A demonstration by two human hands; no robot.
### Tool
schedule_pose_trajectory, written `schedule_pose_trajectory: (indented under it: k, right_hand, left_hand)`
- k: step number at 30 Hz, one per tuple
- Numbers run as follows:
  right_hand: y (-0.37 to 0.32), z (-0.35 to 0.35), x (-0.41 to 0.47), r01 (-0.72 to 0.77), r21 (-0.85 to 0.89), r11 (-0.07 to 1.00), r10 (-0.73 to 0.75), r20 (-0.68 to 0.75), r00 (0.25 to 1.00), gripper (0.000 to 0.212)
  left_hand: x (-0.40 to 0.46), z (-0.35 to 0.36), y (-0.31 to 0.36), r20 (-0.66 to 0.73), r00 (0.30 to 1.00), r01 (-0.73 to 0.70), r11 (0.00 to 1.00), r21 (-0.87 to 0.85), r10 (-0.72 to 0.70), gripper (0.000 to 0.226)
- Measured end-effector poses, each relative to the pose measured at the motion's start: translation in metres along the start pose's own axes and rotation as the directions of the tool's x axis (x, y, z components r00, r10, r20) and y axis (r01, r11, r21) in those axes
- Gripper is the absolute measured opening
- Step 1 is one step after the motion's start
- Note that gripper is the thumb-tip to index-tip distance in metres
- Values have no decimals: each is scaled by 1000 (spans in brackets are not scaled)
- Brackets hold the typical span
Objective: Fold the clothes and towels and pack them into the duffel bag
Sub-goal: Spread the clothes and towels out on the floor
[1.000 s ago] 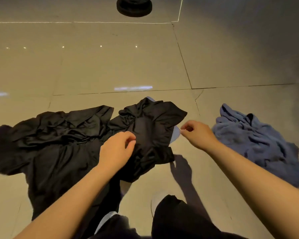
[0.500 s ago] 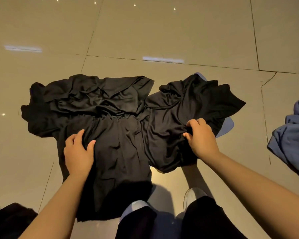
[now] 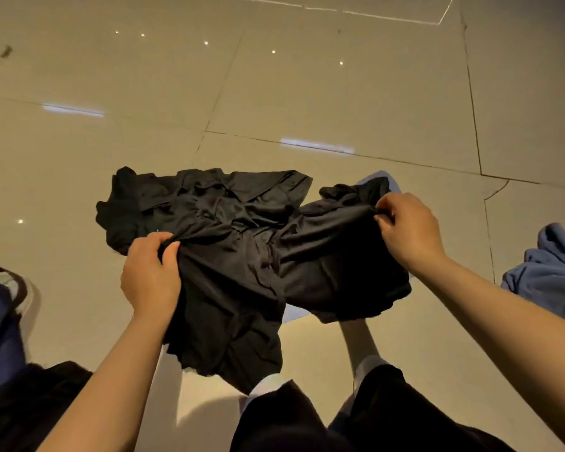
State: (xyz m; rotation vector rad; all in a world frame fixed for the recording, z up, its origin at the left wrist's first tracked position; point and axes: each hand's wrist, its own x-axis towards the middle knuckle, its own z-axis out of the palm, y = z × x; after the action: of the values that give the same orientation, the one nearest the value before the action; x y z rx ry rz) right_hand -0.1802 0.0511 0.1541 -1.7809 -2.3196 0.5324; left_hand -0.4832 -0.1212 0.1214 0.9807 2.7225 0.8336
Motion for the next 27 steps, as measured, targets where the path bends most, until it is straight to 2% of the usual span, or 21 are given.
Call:
schedule_pose_trajectory:
  k: [5,9,14,18,23,27]
  right_hand:
    - [-84,-76,-18,314,-129,941,-324,-65,944,18]
    - [-161,-126,-50,437,-146,887,-457,-152,877,20]
    - [-249,-160,-102,540,-54,840,-533,-268,803,18]
    - [-323,-159,-152,650,27,760,-614,-297,731,16]
    - [-382,-143,-209,733,125,669,-677,-305,670,17]
    - [-407,-122,-244,769,175,615,-710,-303,636,16]
  left_hand:
    - [4,-95,23,-120,990,-87,989,-119,72,22]
    - [-3,-177,32,-243,963,-173,962,-212,120,20]
    - [-20,-270,20,-413,899,-260,935,-240,144,19]
    - [-40,-334,-8,-505,846,-304,932,-199,168,18]
    - [-78,-393,-50,-504,844,-346,905,-247,184,17]
    - [-111,-409,-89,-485,865,-280,925,-258,126,17]
